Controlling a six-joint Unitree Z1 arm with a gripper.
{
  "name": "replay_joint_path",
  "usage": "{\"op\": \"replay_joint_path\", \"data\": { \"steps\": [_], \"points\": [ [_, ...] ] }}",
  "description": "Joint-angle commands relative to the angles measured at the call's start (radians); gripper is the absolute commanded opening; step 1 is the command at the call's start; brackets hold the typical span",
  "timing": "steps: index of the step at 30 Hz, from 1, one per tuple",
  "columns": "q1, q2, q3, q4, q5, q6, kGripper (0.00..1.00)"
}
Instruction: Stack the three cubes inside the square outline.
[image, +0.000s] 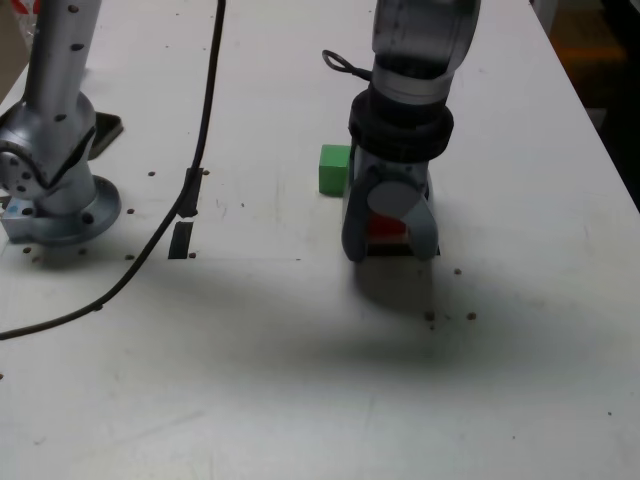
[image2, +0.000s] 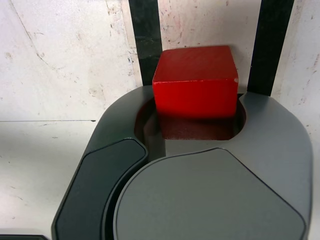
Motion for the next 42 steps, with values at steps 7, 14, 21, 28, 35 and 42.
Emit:
{"op": "replay_joint_path", "data": {
  "steps": [7,14,21,28,35,42],
  "points": [
    [-0.003,0.005,0.001,-0.009,-0.001,0.015,0.69],
    [-0.003,0.005,0.009,-0.027,0.001,0.024,0.76],
    [0.003,-0.019,0.023,-0.022,0.017,0.024,0.76],
    [0.018,-0.087,0.047,-0.001,0.042,0.024,0.78],
    [0.019,-0.155,0.065,0.029,0.055,0.025,0.78],
    [0.003,-0.168,0.071,0.036,0.036,0.028,0.78]
  ]
}}
